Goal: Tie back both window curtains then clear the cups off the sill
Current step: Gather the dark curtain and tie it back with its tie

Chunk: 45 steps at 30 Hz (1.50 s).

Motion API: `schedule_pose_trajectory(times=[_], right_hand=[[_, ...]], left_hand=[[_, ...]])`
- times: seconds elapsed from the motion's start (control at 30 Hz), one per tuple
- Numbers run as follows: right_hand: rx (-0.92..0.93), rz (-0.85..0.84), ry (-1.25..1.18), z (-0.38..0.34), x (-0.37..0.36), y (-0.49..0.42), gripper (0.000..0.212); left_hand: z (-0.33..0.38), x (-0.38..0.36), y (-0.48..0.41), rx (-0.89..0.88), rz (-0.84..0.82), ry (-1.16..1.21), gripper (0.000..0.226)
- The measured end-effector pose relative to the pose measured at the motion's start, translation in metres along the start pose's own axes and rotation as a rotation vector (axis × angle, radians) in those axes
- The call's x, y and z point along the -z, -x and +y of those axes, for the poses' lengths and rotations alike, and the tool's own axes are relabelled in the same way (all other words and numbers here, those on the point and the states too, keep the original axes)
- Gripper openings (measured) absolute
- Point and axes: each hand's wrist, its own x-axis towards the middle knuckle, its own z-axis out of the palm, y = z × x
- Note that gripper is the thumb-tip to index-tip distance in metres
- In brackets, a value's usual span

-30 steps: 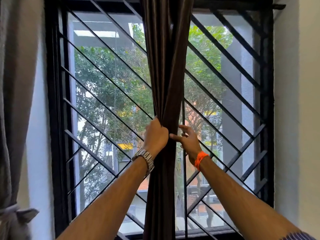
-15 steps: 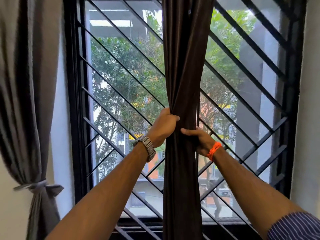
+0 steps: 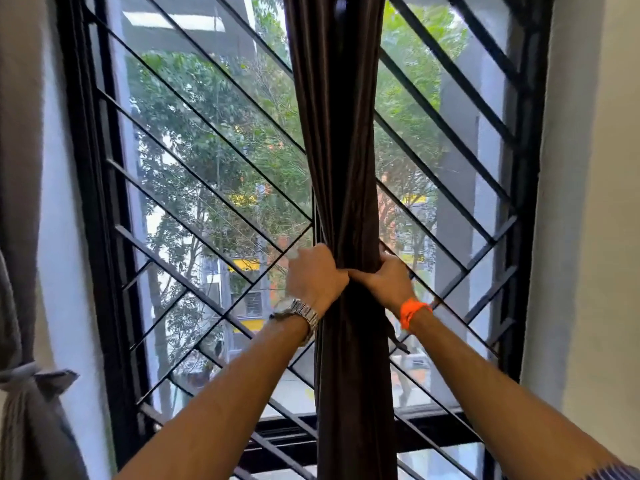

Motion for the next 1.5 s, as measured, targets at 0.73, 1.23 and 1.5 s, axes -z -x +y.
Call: schedule_pose_trajectory(times=[0.73, 1.23, 1.5], right_hand=[[-0.023, 0.052, 0.494, 0.05, 0.02, 0.067, 0.017], [-0.24, -0.15, -0.102, 0.055, 0.016, 0.075, 0.035], [-0.387, -0.525, -0.357, 0.036, 0.034, 0.078, 0.026]], left_hand=[[-0.003, -0.074, 0.039, 0.265, -0.721, 1.01, 0.028], [-0.033, -0.096, 0.025, 0.111, -0.296, 0.685, 0.054], [-0.044, -0.099, 0.041, 0.058, -0.658, 0.844, 0.035]])
